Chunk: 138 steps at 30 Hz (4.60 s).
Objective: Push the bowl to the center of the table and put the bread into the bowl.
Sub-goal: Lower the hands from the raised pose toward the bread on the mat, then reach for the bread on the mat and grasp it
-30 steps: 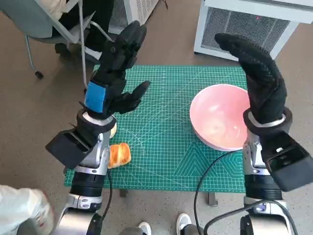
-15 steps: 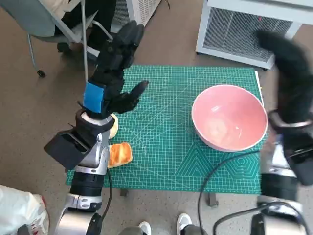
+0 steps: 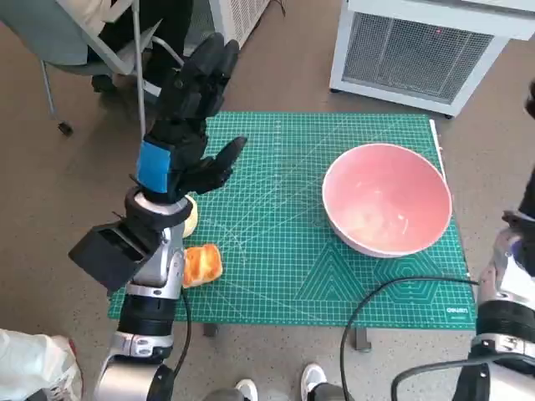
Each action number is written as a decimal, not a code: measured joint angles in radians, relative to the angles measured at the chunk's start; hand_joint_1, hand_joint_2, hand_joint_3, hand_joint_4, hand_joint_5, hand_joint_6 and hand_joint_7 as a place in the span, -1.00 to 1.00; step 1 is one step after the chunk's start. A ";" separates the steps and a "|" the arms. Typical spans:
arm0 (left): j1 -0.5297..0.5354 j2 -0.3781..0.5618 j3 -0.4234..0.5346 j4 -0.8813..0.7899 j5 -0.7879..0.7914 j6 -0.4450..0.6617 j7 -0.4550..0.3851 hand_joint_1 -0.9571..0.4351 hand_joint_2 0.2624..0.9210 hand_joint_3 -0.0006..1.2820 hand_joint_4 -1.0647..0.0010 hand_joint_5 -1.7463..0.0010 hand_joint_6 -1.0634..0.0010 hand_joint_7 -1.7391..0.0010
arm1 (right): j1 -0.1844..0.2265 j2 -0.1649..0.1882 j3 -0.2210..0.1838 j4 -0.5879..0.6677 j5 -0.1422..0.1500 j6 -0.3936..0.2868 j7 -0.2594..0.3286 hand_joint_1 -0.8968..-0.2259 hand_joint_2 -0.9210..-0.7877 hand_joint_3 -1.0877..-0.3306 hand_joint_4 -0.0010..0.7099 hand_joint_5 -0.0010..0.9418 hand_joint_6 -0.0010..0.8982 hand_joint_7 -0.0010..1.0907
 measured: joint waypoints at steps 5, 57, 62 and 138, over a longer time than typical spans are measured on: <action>0.000 0.001 0.004 0.001 0.000 0.000 0.002 -0.32 1.00 -0.36 0.58 1.00 0.74 0.59 | -0.007 -0.009 0.004 0.091 -0.001 0.070 -0.010 0.18 -1.00 -0.23 -0.36 -1.00 -0.52 -0.71; 0.121 0.069 0.041 -0.105 0.029 0.039 0.054 -0.35 1.00 -0.39 0.57 1.00 0.60 0.76 | -0.093 0.257 0.041 0.230 -0.038 0.495 0.001 0.32 -1.00 -0.34 -0.41 -1.00 -0.46 -0.85; 0.141 0.077 0.047 -0.125 0.032 0.042 0.065 -0.35 1.00 -0.40 0.58 1.00 0.57 0.79 | -0.113 0.274 0.047 0.231 -0.039 0.504 0.001 0.31 -1.00 -0.34 -0.39 -0.99 -0.46 -0.86; 0.625 0.593 0.031 -0.670 0.498 0.589 -0.167 -0.40 1.00 -0.71 0.50 0.99 0.38 0.96 | -0.085 0.317 0.228 -0.355 0.142 -0.156 0.503 0.03 -1.00 -0.15 -0.24 -0.98 -0.34 -0.83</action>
